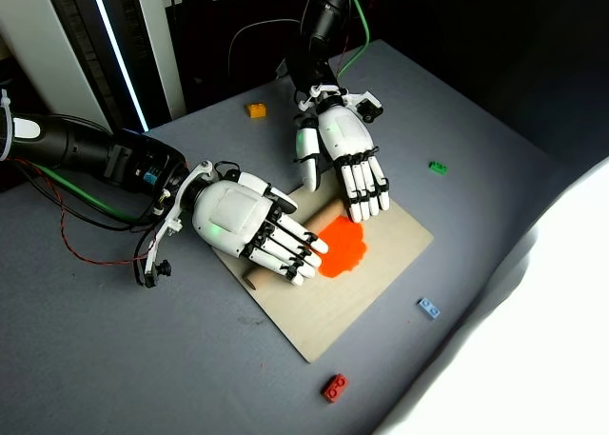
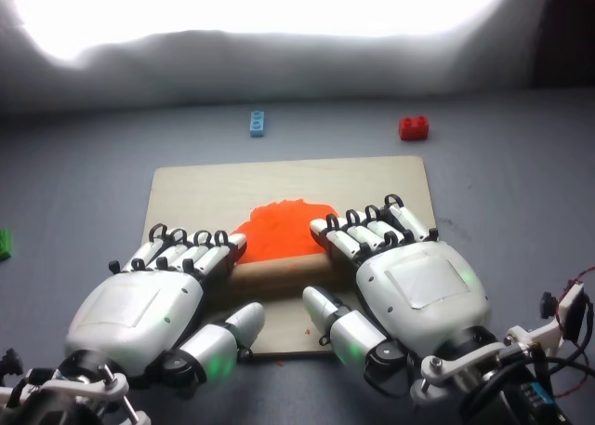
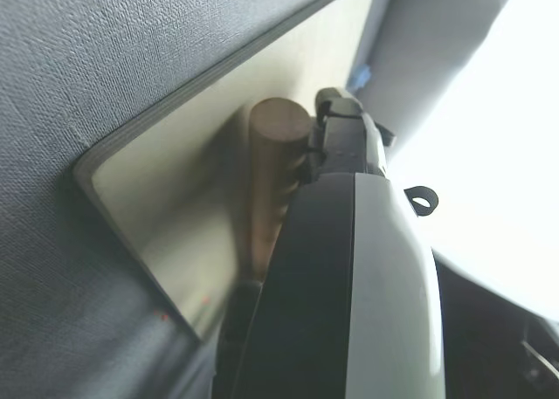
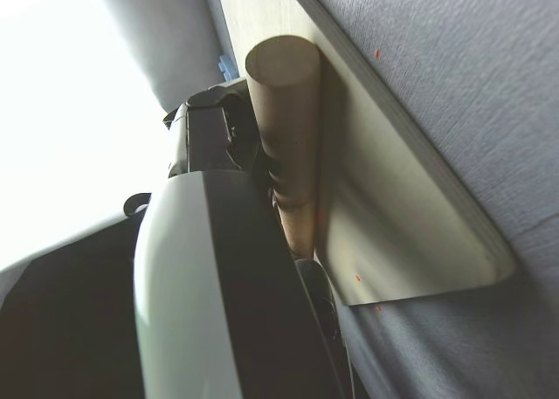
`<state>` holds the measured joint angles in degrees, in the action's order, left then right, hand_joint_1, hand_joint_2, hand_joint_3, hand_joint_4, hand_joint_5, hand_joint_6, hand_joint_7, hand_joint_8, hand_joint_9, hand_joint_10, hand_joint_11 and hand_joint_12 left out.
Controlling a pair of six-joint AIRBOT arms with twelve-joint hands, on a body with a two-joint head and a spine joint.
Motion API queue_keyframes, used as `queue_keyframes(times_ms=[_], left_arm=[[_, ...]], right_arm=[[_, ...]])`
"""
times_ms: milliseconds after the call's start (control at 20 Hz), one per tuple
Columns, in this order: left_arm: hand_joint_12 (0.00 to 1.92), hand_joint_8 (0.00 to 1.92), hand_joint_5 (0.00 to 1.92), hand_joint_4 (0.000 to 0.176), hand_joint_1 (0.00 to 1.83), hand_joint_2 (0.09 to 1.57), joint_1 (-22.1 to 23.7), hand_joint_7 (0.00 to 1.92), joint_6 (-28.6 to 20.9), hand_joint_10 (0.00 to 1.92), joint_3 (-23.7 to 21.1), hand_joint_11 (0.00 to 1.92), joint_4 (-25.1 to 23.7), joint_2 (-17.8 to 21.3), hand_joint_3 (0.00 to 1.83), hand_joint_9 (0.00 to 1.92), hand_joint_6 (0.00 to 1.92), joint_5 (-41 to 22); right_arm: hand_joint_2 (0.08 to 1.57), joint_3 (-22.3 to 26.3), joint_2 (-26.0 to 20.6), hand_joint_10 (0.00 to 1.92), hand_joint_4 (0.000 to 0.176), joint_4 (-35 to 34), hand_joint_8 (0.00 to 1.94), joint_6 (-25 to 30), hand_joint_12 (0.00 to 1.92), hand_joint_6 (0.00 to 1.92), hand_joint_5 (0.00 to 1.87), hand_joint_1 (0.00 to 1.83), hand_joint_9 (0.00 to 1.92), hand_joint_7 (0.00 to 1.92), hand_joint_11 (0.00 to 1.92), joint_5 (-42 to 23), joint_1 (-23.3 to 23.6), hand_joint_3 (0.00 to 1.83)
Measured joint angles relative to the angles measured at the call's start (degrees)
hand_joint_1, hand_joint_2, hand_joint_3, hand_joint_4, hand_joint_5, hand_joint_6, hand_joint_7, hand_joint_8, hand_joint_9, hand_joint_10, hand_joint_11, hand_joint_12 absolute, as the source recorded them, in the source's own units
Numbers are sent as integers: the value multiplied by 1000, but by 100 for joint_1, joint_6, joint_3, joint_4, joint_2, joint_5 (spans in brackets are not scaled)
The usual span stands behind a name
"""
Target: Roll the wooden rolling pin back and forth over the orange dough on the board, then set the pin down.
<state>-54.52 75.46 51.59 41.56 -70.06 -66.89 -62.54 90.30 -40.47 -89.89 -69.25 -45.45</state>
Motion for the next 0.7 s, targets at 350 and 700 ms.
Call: queue_keyframes(times_ms=[350, 700], left_arm=[[304, 0, 188, 0, 0, 1504, -76, 252, -15, 1, -131, 0, -22, 59, 0, 188, 2, 2], [354, 1, 200, 0, 0, 1508, -76, 262, -15, 3, -175, 0, -17, 101, 0, 202, 4, 7]], right_arm=[[1455, 96, -22, 16, 0, 81, 4, -44, 927, 9, 357, 0, 407, 408, 0, -52, -83, 0], [1455, 107, -22, 12, 0, 70, 7, -44, 885, 7, 356, 0, 402, 398, 0, -46, -83, 0]])
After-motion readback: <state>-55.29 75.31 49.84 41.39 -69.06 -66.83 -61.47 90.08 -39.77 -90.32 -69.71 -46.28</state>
